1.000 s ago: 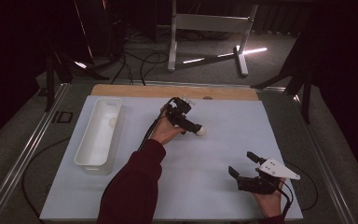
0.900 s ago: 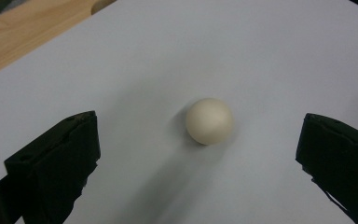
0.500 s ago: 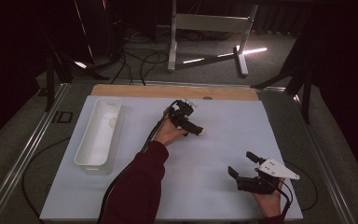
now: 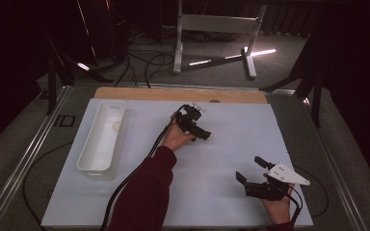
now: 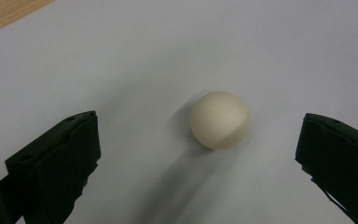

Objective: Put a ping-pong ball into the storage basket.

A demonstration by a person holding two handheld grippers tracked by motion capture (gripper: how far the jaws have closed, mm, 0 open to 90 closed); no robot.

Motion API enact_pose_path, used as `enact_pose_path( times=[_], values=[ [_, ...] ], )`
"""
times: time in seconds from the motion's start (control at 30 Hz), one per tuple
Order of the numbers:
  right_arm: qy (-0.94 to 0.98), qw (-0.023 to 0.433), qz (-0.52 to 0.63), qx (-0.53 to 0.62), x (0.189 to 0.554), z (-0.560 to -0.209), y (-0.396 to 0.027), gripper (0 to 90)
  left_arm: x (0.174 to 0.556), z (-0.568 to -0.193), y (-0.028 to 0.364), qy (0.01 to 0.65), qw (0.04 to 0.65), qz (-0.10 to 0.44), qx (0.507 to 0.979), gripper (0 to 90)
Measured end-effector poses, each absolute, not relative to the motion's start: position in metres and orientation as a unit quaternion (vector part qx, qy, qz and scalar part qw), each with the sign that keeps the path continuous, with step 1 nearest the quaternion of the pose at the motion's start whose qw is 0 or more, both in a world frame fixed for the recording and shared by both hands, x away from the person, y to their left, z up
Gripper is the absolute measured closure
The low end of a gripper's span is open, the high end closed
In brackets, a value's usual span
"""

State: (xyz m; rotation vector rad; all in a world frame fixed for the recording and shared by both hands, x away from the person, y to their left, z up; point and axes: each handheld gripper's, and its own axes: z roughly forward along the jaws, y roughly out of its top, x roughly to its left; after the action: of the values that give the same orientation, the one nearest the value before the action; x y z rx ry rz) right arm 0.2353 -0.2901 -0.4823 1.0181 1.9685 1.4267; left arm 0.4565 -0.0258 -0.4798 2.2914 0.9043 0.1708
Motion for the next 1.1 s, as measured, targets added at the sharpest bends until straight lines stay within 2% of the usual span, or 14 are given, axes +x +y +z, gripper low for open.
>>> enact_pose_path(
  times=[0.63,1.1],
  values=[
    [0.722,0.250,0.526,0.374,0.235,-0.482,-0.291,8.1,0.458,-0.476,-0.045,0.330,0.323,0.065,0.884,0.5],
    [0.719,0.253,0.528,0.375,0.234,-0.481,-0.294,8.1,0.459,-0.488,-0.055,0.337,0.309,0.053,0.888,3.0]
  ],
)
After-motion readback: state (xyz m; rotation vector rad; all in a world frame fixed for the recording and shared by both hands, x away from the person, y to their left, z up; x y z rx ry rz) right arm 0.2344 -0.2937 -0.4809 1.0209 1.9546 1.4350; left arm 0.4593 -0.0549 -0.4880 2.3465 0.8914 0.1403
